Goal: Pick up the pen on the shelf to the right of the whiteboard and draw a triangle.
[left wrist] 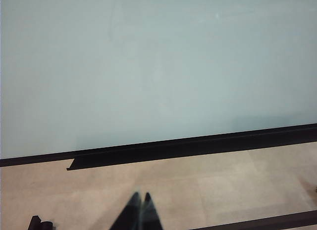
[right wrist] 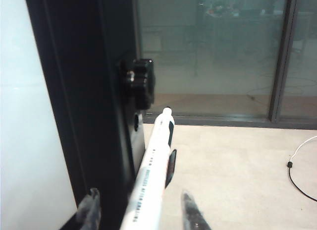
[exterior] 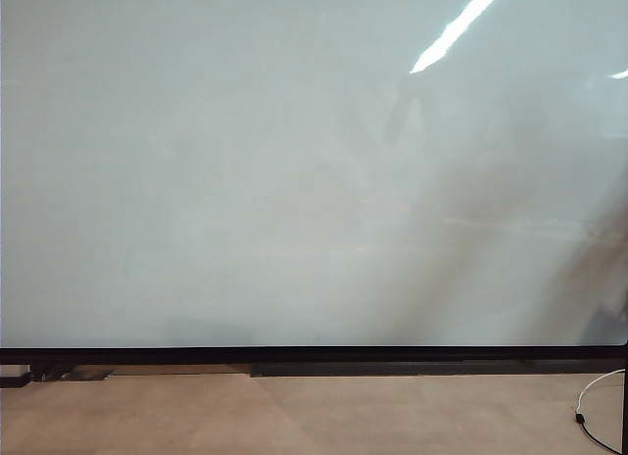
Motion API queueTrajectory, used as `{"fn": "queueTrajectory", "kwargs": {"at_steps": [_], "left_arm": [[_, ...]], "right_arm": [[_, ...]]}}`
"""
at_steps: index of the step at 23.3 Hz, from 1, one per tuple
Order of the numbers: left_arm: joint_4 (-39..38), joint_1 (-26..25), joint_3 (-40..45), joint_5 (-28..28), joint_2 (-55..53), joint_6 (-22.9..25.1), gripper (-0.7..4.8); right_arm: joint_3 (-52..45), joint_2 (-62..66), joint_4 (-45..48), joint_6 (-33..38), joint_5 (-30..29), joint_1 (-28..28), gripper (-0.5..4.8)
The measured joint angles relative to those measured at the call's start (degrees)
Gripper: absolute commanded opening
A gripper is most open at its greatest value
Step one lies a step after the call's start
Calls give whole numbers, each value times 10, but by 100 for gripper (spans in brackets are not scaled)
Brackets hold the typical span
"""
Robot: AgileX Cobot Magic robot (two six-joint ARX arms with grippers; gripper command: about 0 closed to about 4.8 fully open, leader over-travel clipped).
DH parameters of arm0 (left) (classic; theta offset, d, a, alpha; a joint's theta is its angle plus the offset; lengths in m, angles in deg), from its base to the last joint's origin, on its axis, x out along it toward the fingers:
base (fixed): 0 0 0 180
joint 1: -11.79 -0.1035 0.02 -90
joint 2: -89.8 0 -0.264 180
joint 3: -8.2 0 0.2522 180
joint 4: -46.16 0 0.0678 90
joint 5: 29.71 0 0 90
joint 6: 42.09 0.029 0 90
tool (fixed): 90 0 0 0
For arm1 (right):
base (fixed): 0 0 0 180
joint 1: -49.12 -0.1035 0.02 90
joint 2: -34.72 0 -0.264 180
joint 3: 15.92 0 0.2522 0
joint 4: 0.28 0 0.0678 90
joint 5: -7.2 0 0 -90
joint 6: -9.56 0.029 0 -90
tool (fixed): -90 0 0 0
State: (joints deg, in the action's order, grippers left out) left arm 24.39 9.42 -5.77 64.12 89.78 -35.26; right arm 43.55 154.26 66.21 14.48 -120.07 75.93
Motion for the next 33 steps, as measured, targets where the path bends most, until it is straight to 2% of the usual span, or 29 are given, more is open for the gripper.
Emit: {"fn": "queueTrajectory", "kwargs": {"at_steps": [22,24,33], "left_arm": [[0,0,0,0,0,0,-5],[0,0,0,0,0,0,-5],[0,0,0,0,0,0,-5]], "right_arm": [[7,0,0,5,1,-1,196],[7,0,0,6,1,-1,151],[7,0,0,8,0,-2,148]]}}
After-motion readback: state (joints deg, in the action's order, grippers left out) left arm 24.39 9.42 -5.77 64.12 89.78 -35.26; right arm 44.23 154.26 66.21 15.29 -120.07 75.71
